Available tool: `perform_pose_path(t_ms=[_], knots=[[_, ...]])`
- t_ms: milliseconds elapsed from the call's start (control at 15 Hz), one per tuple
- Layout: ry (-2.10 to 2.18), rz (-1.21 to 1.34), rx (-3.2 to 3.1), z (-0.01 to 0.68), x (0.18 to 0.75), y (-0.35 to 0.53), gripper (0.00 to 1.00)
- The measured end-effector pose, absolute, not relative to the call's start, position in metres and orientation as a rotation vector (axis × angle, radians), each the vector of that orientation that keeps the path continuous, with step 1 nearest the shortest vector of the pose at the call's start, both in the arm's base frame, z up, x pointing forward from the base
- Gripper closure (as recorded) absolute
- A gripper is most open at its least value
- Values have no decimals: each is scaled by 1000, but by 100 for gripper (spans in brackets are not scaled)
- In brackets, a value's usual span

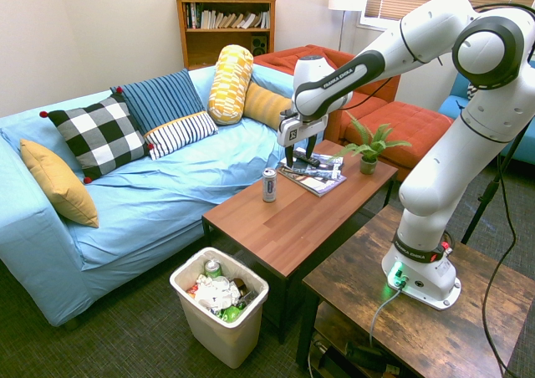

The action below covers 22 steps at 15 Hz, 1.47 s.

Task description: Throw the can in the trash bin

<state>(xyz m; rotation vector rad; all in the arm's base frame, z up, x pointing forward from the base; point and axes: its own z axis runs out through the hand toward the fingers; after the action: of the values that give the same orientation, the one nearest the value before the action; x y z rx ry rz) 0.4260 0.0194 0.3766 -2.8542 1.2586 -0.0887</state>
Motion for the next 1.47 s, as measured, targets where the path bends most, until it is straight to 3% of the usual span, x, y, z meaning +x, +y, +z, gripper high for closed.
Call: perform_pose_path(t_ms=[200,867,1467], knots=[[1287,-100,-2851,373,437,21,0],[1683,-238,-2708,317,585,0,0],[1806,-81,-2666,242,610,-15,0]])
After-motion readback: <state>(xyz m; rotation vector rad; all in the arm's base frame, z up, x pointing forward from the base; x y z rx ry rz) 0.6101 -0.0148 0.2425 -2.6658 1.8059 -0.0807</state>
